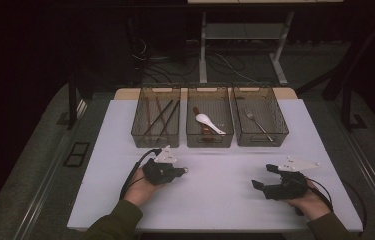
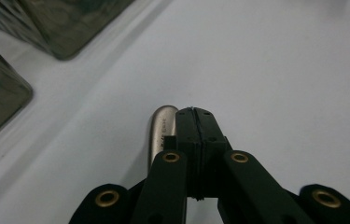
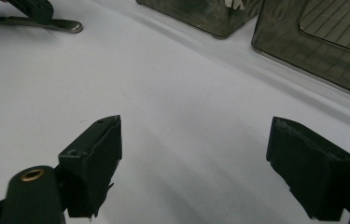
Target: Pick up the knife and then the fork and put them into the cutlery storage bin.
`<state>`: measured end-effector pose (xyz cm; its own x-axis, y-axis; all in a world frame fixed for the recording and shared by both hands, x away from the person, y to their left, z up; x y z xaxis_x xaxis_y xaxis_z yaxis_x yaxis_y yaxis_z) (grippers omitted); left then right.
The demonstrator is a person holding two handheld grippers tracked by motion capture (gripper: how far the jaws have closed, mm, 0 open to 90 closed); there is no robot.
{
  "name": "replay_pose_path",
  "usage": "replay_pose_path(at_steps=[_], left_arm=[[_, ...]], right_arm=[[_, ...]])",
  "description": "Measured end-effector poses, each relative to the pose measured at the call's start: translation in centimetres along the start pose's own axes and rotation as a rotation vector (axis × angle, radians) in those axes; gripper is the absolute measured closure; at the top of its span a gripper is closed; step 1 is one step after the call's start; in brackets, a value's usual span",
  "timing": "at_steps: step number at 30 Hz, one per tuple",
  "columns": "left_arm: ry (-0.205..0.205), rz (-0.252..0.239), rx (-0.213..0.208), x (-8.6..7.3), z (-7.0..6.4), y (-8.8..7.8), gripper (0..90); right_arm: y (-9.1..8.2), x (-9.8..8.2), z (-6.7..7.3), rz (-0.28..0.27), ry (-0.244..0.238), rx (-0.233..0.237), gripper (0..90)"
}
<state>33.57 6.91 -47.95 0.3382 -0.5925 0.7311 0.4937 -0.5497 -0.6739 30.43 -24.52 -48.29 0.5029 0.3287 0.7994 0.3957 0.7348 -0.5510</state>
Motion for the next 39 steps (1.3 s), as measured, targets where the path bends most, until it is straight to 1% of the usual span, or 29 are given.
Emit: replay_pose_path(at_steps=[1, 3, 4, 5, 6, 9, 10, 12, 13, 14, 15, 16, 17, 18, 21, 22, 24, 26, 30, 31, 37, 39], left_arm=[[-0.004, -0.006, 0.004, 0.0, 0.1, -0.4, 88.5], [-0.018, -0.012, 0.011, -0.3, 0.3, -1.2, 82.9], [-0.012, -0.011, 0.021, -0.6, 0.5, -1.6, 80.0], [-0.017, -0.011, 0.02, -1.0, 0.7, -2.0, 77.8], [-0.027, -0.005, 0.017, -1.5, 0.8, -2.3, 75.3], [-0.043, 0.016, 0.029, -2.9, 1.3, -3.1, 69.0], [-0.039, 0.027, 0.035, -3.3, 1.5, -3.3, 68.0], [-0.055, 0.029, 0.051, -3.8, 1.9, -3.5, 66.2], [-0.069, 0.028, 0.052, -3.9, 2.0, -3.5, 66.2], [-0.059, 0.031, 0.053, -4.1, 2.3, -3.5, 66.2], [-0.067, 0.04, 0.052, -4.2, 2.3, -3.5, 66.3], [-0.073, 0.039, 0.049, -4.2, 2.2, -3.3, 66.8], [-0.062, 0.05, 0.051, -4.3, 2.2, -3.3, 67.5], [-0.066, 0.052, 0.055, -4.3, 2.1, -3.1, 68.2], [-0.052, 0.071, 0.062, -4.6, 2.0, -2.9, 71.9], [-0.049, 0.07, 0.06, -4.7, 2.0, -2.9, 72.8], [-0.057, 0.066, 0.048, -4.7, 1.9, -2.8, 74.6], [-0.042, 0.084, 0.045, -4.9, 1.8, -2.7, 77.1], [-0.06, 0.071, 0.04, -5.0, 1.9, -2.6, 77.7], [-0.058, 0.071, 0.041, -5.0, 1.8, -2.6, 77.8], [-0.012, 0.086, 0.059, -4.9, 1.7, -2.6, 78.1], [0.0, 0.086, 0.054, -4.9, 1.7, -2.6, 78.6]], right_arm=[[0.0, 0.0, 0.0, 0.002, 0.0, -0.001, 18.4], [0.0, -0.1, 0.0, 0.004, -0.005, -0.001, 18.4], [0.0, 0.0, 0.0, 0.004, -0.006, -0.001, 18.4], [0.0, 0.0, 0.1, 0.003, -0.004, 0.0, 18.4], [0.0, 0.0, 0.0, 0.003, -0.004, 0.0, 18.4], [0.0, -0.1, 0.0, 0.007, -0.006, -0.002, 18.4], [0.1, -0.1, 0.0, 0.009, -0.008, -0.002, 18.4], [0.1, -0.1, 0.0, 0.012, -0.014, -0.001, 18.4], [0.1, -0.1, 0.1, 0.013, -0.015, 0.001, 18.4], [0.1, -0.1, 0.1, 0.014, -0.016, 0.002, 18.4], [0.1, -0.2, 0.1, 0.015, -0.014, 0.001, 18.4], [0.1, -0.2, 0.1, 0.016, -0.016, 0.001, 18.4], [0.1, -0.2, 0.1, 0.015, -0.014, 0.002, 18.4], [0.1, -0.1, 0.1, 0.015, -0.016, 0.001, 18.4], [0.1, -0.1, 0.1, 0.013, -0.016, 0.003, 18.4], [0.2, -0.1, 0.1, 0.014, -0.018, 0.003, 18.4], [0.2, -0.1, 0.1, 0.017, -0.017, 0.004, 18.4], [0.2, -0.2, 0.1, 0.018, -0.017, 0.002, 18.4], [0.2, -0.1, 0.1, 0.016, -0.016, 0.003, 18.4], [0.2, -0.2, 0.1, 0.019, -0.018, 0.003, 18.4], [0.2, -0.3, 0.2, 0.028, -0.027, 0.005, 18.4], [0.2, -0.3, 0.1, 0.031, -0.028, 0.002, 18.4]])
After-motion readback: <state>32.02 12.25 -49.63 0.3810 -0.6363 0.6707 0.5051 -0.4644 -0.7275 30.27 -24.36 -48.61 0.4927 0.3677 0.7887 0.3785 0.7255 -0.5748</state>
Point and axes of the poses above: each handheld gripper's, and its own axes: y roughly forward along the jaws, x roughly out of its top, z roughly to its left, the point moved 7 cm from there along y, roughly forward along the jaws, and after that the axes turned 13 degrees about x, right-handed, at the moved point
